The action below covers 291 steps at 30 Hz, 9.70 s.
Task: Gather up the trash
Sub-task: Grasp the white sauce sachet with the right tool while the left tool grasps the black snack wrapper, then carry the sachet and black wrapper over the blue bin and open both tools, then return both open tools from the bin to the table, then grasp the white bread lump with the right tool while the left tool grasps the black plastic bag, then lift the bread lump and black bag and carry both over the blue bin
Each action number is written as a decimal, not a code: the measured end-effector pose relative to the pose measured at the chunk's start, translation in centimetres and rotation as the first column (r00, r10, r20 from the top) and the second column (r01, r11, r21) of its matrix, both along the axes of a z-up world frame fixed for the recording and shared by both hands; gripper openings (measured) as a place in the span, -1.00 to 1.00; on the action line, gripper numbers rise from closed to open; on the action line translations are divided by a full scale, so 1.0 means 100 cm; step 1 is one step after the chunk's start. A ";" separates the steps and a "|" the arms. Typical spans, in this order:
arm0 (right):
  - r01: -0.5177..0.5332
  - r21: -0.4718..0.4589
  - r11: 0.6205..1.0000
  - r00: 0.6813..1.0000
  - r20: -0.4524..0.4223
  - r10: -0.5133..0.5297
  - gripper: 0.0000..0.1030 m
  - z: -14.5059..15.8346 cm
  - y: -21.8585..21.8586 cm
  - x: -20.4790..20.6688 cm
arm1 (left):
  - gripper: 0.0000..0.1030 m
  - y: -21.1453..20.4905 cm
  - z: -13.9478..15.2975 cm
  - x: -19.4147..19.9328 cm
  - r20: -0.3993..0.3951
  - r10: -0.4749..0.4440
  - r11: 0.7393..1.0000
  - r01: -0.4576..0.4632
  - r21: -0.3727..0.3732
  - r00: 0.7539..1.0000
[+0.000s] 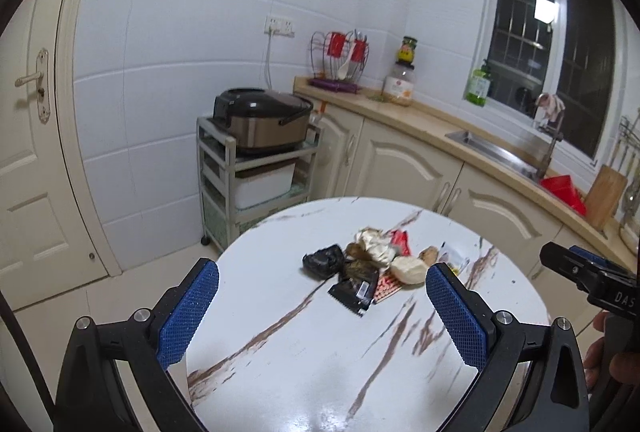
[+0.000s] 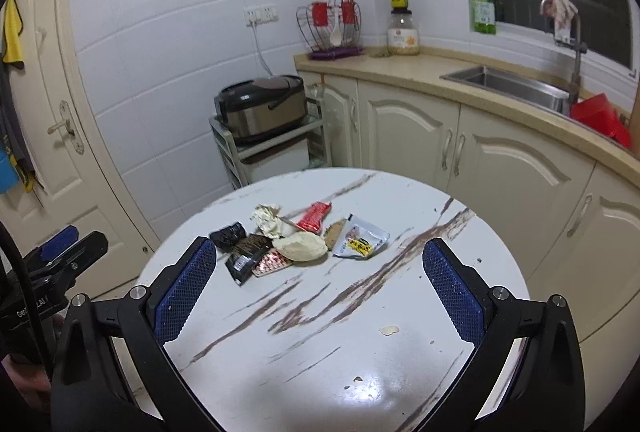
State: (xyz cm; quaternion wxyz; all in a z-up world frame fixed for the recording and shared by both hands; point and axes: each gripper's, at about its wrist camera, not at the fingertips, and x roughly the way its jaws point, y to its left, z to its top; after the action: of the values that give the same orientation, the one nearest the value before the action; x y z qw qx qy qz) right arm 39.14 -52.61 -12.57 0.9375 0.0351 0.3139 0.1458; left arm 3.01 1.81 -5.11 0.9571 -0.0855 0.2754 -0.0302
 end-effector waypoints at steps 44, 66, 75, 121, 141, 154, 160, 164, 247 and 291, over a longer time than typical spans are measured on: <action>-0.080 -0.016 0.997 0.950 -0.305 0.072 -0.73 -0.140 -0.011 0.136 | -0.45 -0.052 -0.095 0.318 -0.322 -0.163 0.986 0.166 -0.016 0.933; -0.041 0.096 0.995 0.967 -0.246 0.063 -0.73 -0.107 -0.060 0.058 | -0.58 -0.038 -0.067 0.200 -0.168 -0.203 0.979 0.206 0.004 0.965; -0.002 0.114 0.993 0.984 -0.179 0.022 -0.73 -0.080 -0.089 0.018 | -0.58 -0.077 -0.037 0.141 -0.099 -0.296 0.954 0.299 0.015 0.950; 0.572 0.131 0.810 0.745 -0.495 -0.447 -0.73 -0.265 -0.412 -0.131 | -0.58 -0.511 -0.183 0.168 -0.465 -0.717 0.587 0.809 0.000 0.520; 0.635 0.128 0.762 0.628 -0.660 -0.413 0.43 -0.370 -0.434 -0.120 | 0.43 -0.584 -0.256 0.212 -0.595 -0.647 0.577 0.816 0.025 0.476; 0.722 0.023 0.692 0.589 -0.545 -0.596 1.00 -0.305 -0.440 -0.141 | 0.76 -0.555 -0.194 0.149 -0.448 -0.690 0.575 0.806 0.139 0.569; 0.729 0.045 0.684 0.633 -0.425 -0.647 1.00 -0.237 -0.430 -0.150 | 0.84 -0.498 -0.148 0.127 -0.342 -0.706 0.615 0.776 0.139 0.620; 0.709 0.062 0.702 0.678 -0.332 -0.656 1.00 -0.185 -0.414 -0.152 | 0.97 -0.455 -0.119 0.113 -0.257 -0.698 0.658 0.740 0.140 0.669; -0.115 -0.069 0.991 0.948 -0.306 0.088 0.80 -0.137 0.071 0.137 | 0.89 -0.064 -0.079 0.308 -0.305 -0.065 0.982 0.116 0.151 0.950; 0.123 0.187 0.975 0.990 0.048 -0.134 0.15 -0.010 -0.169 -0.073 | -0.41 -0.197 0.004 0.034 0.041 -0.412 0.907 0.405 0.118 0.910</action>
State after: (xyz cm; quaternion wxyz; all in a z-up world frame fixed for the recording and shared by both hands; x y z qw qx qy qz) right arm 31.84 -69.51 -13.53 0.9468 0.1372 0.2676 0.1142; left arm 6.40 -17.85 -4.74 0.9412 0.0264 0.2569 -0.2179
